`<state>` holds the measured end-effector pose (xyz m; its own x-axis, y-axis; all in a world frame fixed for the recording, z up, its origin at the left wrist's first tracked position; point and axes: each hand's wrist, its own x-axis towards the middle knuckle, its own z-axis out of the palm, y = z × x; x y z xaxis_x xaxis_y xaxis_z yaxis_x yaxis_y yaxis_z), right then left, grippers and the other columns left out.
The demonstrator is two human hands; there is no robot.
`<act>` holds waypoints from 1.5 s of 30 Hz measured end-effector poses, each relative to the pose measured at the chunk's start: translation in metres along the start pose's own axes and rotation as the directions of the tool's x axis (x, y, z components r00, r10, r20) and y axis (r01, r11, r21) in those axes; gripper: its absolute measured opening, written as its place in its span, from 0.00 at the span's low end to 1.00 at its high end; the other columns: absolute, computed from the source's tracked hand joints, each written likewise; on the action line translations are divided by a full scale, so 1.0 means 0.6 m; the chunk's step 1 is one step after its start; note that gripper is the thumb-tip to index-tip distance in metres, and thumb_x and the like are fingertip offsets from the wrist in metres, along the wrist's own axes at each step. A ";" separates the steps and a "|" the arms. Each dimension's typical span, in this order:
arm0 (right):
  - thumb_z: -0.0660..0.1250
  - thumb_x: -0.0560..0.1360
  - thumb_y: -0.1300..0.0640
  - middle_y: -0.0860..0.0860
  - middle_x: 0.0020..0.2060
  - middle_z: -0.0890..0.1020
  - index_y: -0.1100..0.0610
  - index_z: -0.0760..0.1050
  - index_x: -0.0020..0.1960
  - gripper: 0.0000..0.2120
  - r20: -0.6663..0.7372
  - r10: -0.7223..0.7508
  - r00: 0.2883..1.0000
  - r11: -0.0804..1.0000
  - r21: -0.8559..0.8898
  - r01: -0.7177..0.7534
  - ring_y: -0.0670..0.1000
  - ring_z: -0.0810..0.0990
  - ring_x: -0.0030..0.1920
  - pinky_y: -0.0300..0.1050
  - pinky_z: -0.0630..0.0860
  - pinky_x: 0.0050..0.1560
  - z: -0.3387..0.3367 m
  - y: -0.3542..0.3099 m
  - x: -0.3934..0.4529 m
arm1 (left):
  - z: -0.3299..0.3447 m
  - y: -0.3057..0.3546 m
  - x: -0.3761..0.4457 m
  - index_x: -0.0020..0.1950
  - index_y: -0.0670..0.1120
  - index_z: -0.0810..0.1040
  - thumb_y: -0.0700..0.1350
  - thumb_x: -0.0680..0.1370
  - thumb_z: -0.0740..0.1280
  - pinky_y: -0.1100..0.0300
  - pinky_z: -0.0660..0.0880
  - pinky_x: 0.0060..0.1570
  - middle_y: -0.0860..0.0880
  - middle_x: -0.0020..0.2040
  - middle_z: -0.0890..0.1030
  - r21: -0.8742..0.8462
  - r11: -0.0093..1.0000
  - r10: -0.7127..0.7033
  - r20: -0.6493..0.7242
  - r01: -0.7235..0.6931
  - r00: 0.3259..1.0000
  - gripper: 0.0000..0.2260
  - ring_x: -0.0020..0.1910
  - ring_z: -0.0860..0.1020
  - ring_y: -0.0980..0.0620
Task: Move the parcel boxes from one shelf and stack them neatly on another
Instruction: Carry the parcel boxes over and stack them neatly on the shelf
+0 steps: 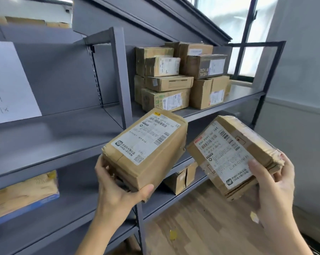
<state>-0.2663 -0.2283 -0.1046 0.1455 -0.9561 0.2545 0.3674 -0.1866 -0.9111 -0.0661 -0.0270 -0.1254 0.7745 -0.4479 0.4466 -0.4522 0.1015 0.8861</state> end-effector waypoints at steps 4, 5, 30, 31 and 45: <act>0.73 0.69 0.59 0.51 0.61 0.78 0.45 0.65 0.68 0.31 0.049 0.007 0.999 0.999 0.032 -0.009 0.50 0.79 0.59 0.39 0.80 0.49 0.002 0.012 0.055 | 0.030 0.007 0.038 0.67 0.63 0.53 0.57 0.48 0.78 0.62 0.67 0.62 0.63 0.65 0.66 0.024 1.000 0.006 -0.002 -0.006 1.000 0.53 0.66 0.67 0.62; 0.75 0.67 0.58 0.51 0.61 0.78 0.46 0.64 0.69 0.34 0.064 -0.001 0.998 0.999 0.038 -0.001 0.50 0.79 0.58 0.38 0.80 0.47 0.008 0.013 0.071 | 0.036 0.007 0.052 0.67 0.63 0.53 0.56 0.48 0.79 0.61 0.66 0.62 0.61 0.66 0.66 0.036 0.999 0.005 -0.001 -0.005 1.000 0.53 0.66 0.67 0.62; 0.73 0.62 0.52 0.50 0.54 0.79 0.50 0.68 0.59 0.27 0.568 -0.356 0.742 0.905 0.014 0.424 0.48 0.81 0.54 0.44 0.80 0.48 0.357 -0.013 0.656 | 0.201 -0.102 0.351 0.67 0.56 0.67 0.62 0.34 0.79 0.77 0.73 0.41 0.56 0.53 0.81 -0.023 0.994 -0.108 -0.015 0.108 0.994 0.60 0.50 0.77 0.69; 0.72 0.61 0.54 0.50 0.53 0.79 0.52 0.68 0.60 0.28 0.618 -0.333 0.712 0.914 0.027 0.404 0.48 0.81 0.53 0.43 0.80 0.47 0.382 -0.007 0.681 | 0.210 -0.100 0.351 0.65 0.54 0.69 0.59 0.34 0.79 0.77 0.73 0.40 0.55 0.52 0.82 -0.028 0.994 -0.108 -0.056 0.107 0.993 0.59 0.48 0.78 0.69; 0.68 0.71 0.59 0.55 0.68 0.68 0.58 0.60 0.73 0.33 0.867 -0.344 0.362 0.736 0.009 0.677 0.52 0.67 0.68 0.48 0.66 0.69 0.546 0.064 0.825 | 0.390 -0.042 0.349 0.60 0.64 0.67 0.48 0.46 0.78 0.71 0.76 0.45 0.65 0.52 0.80 0.025 0.977 -0.181 -0.408 0.210 0.895 0.44 0.53 0.78 0.66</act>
<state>0.1209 -0.6344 0.0928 0.7225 -0.0859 0.6860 0.3769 -0.7830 -0.4949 0.0043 -0.3313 -0.0834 0.9555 -0.0573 0.2895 -0.2909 -0.0171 0.9566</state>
